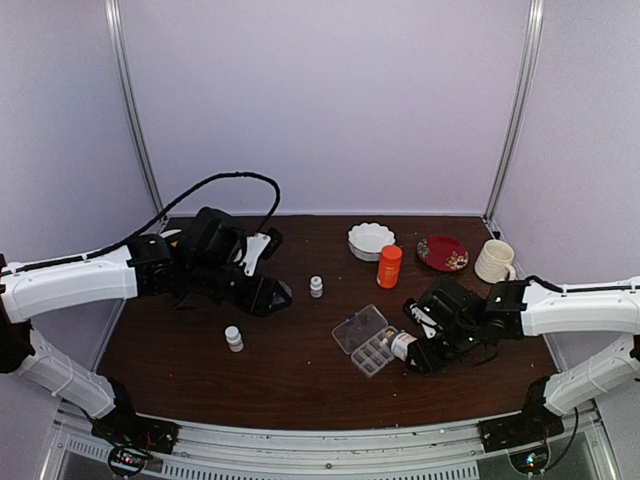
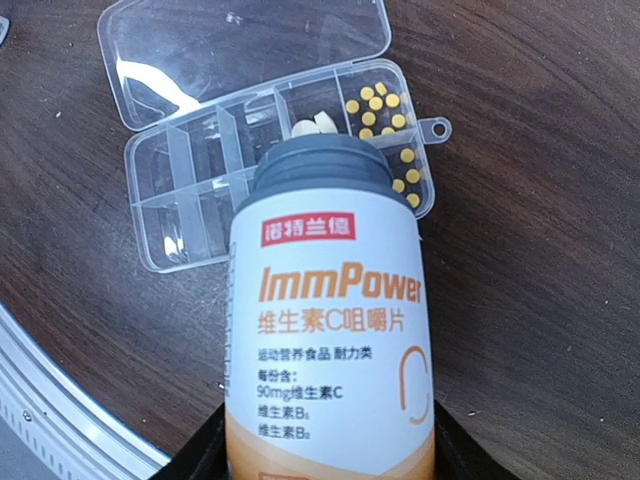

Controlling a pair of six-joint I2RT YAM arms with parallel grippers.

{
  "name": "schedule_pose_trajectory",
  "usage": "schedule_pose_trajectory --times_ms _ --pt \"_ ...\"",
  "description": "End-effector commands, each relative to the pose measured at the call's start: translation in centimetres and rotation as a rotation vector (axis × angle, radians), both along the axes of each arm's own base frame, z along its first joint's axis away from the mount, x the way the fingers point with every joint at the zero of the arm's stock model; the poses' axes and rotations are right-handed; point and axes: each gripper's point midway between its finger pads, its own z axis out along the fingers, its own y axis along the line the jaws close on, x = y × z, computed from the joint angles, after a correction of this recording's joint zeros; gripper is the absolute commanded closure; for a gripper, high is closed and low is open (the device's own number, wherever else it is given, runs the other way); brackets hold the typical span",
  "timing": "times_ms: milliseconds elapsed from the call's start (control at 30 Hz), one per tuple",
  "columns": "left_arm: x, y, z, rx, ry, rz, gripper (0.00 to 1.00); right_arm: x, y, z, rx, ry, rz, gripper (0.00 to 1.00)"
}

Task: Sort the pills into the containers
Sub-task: Pour into the compartment of the pill container.

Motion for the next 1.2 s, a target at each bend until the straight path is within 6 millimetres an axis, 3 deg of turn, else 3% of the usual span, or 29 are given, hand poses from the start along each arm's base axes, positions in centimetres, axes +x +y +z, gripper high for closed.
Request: schedule_pose_trajectory --times_ms 0,67,133,233,300,400,500,633,733,867,967,1067,1167 --pt "0.3 -0.9 1.3 -0.034 -0.032 -0.012 1.0 0.3 -0.1 0.3 -0.02 -0.012 -0.007 1.0" --pt "0.3 -0.9 1.3 -0.037 -0.03 -0.012 1.0 -0.1 0.0 0.0 -0.04 0.014 0.016 1.0" --pt "0.3 -0.9 1.3 -0.035 -0.031 -0.012 1.0 0.2 1.1 1.0 0.061 -0.024 0.004 1.0" --pt "0.3 -0.9 1.3 -0.035 -0.032 -0.012 1.0 0.2 -0.5 0.2 -0.037 -0.011 -0.013 1.0" --pt "0.4 -1.0 1.3 -0.035 -0.03 -0.012 1.0 0.2 -0.3 0.1 -0.066 0.003 0.012 1.0" --pt "0.3 -1.1 1.4 -0.036 -0.031 -0.016 1.0 0.6 0.5 1.0 0.021 -0.041 -0.006 1.0" --pt "0.3 -1.0 1.3 -0.035 -0.03 -0.014 1.0 0.6 -0.8 0.4 -0.101 -0.015 -0.002 1.0" --pt "0.3 -1.0 1.3 -0.034 -0.029 -0.016 1.0 0.8 0.9 2.0 0.054 -0.056 -0.004 1.0" --pt "0.3 -1.0 1.2 -0.032 -0.03 -0.016 1.0 0.5 -0.3 0.8 -0.068 -0.009 0.004 1.0" --pt "0.3 -1.1 1.3 -0.034 -0.029 -0.018 1.0 0.6 1.3 1.5 0.063 -0.035 0.006 1.0" --pt "0.3 -1.0 1.2 -0.032 -0.03 -0.016 1.0 0.5 0.2 0.6 -0.033 -0.01 -0.001 1.0" --pt "0.3 -1.0 1.1 -0.031 -0.03 -0.016 1.0 0.6 1.1 1.7 0.037 -0.025 0.008 1.0" --pt "0.3 -1.0 1.2 -0.032 -0.03 -0.017 1.0 1.0 0.4 2.0 0.018 -0.058 -0.011 1.0"
